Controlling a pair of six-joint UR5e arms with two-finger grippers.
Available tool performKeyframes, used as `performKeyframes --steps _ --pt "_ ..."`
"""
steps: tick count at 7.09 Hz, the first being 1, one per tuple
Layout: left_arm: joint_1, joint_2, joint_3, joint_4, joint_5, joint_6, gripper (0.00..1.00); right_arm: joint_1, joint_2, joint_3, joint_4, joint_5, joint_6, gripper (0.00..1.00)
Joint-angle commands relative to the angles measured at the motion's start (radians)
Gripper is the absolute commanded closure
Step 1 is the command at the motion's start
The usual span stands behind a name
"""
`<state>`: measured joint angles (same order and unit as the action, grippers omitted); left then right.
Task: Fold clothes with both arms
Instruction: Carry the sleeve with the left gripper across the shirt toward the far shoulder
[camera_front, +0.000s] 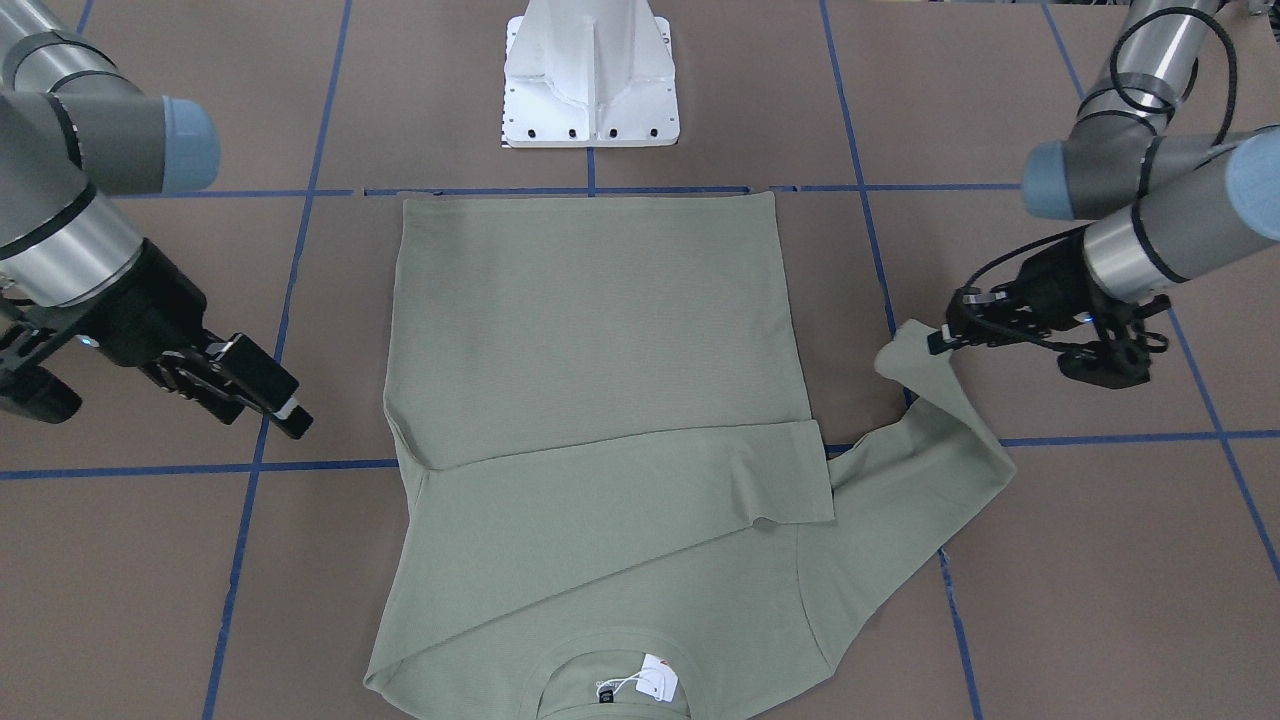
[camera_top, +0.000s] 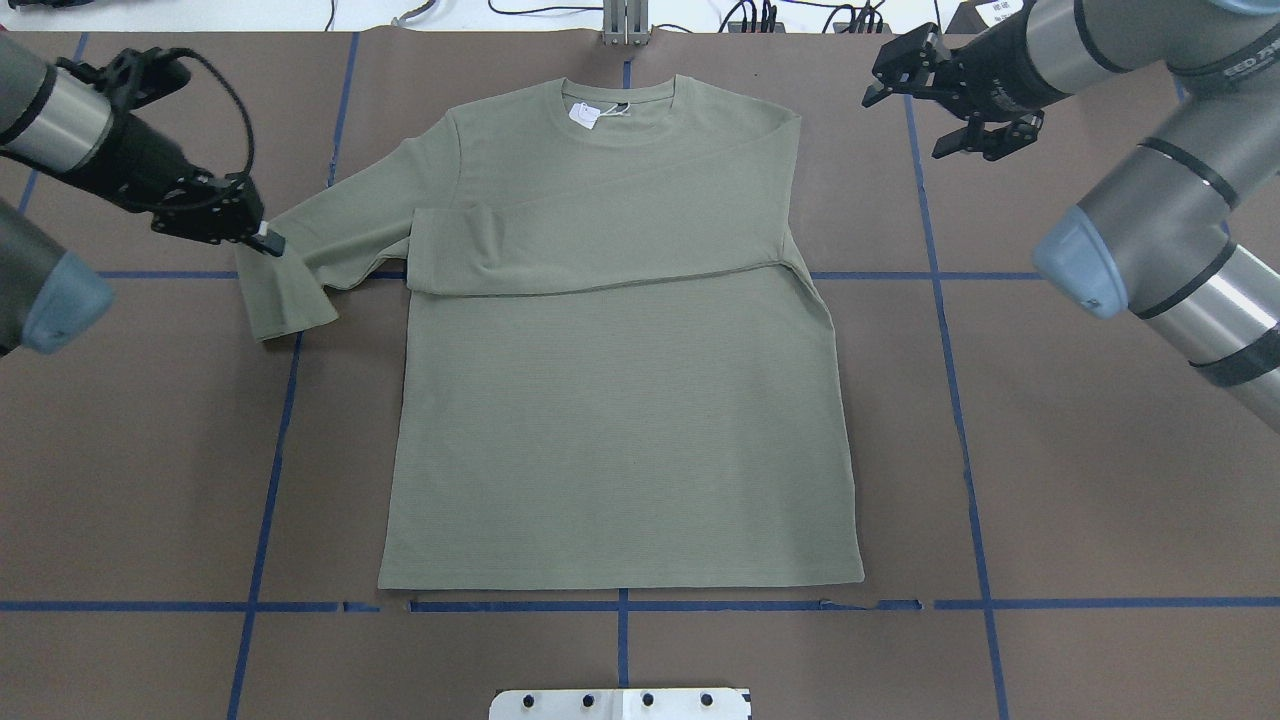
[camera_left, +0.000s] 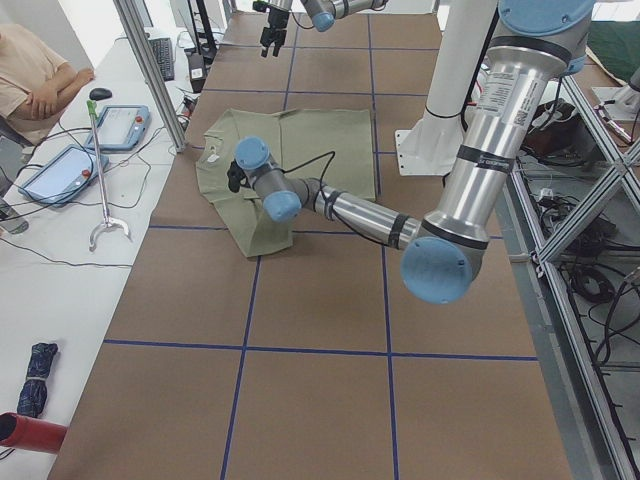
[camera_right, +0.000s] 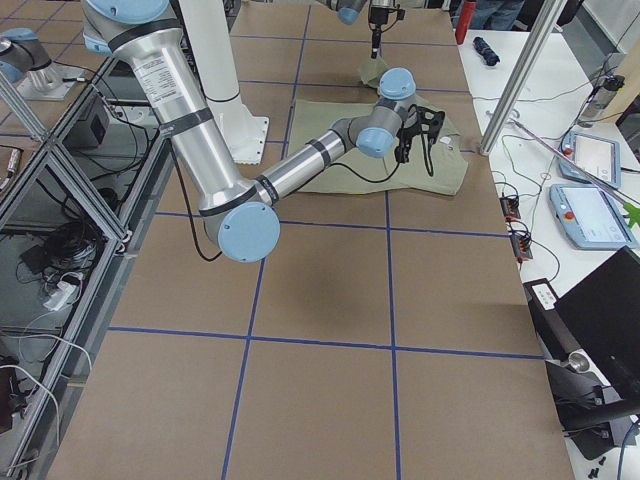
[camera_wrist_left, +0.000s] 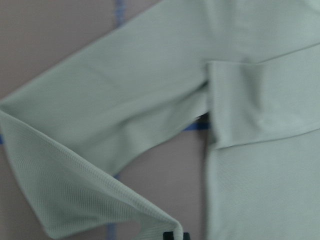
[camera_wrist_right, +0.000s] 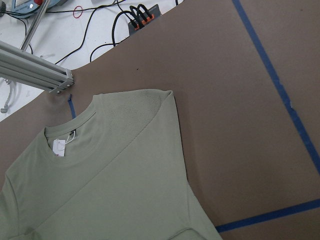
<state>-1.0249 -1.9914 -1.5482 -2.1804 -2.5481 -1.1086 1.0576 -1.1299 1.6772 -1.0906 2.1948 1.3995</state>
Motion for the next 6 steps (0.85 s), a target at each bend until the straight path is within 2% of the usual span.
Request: performKeyframes --steps 1,2,3,4,5,6 --pt "0.106 -0.255 0.077 -0.008 0.142 -0.239 1.0 0.079 -0.059 -0.004 0.0 0.045 -0.137 0.0" --pt "0.13 -0.399 0.164 -0.021 0.24 -0.317 1.0 0.093 -0.077 -0.002 0.001 0.045 -0.166 0.0" --pt "0.181 -0.546 0.329 -0.106 0.332 -0.406 1.0 0.102 -0.085 0.003 0.0 0.045 -0.171 0.0" --pt "0.26 -0.629 0.479 -0.236 0.491 -0.463 1.0 0.111 -0.087 0.003 0.0 0.045 -0.172 0.0" --pt "0.328 -0.688 0.553 -0.275 0.585 -0.468 1.0 0.114 -0.088 -0.004 0.0 0.043 -0.18 0.0" --pt "0.365 -0.755 0.633 -0.278 0.636 -0.468 1.0 0.116 -0.091 0.001 0.001 0.039 -0.186 0.0"
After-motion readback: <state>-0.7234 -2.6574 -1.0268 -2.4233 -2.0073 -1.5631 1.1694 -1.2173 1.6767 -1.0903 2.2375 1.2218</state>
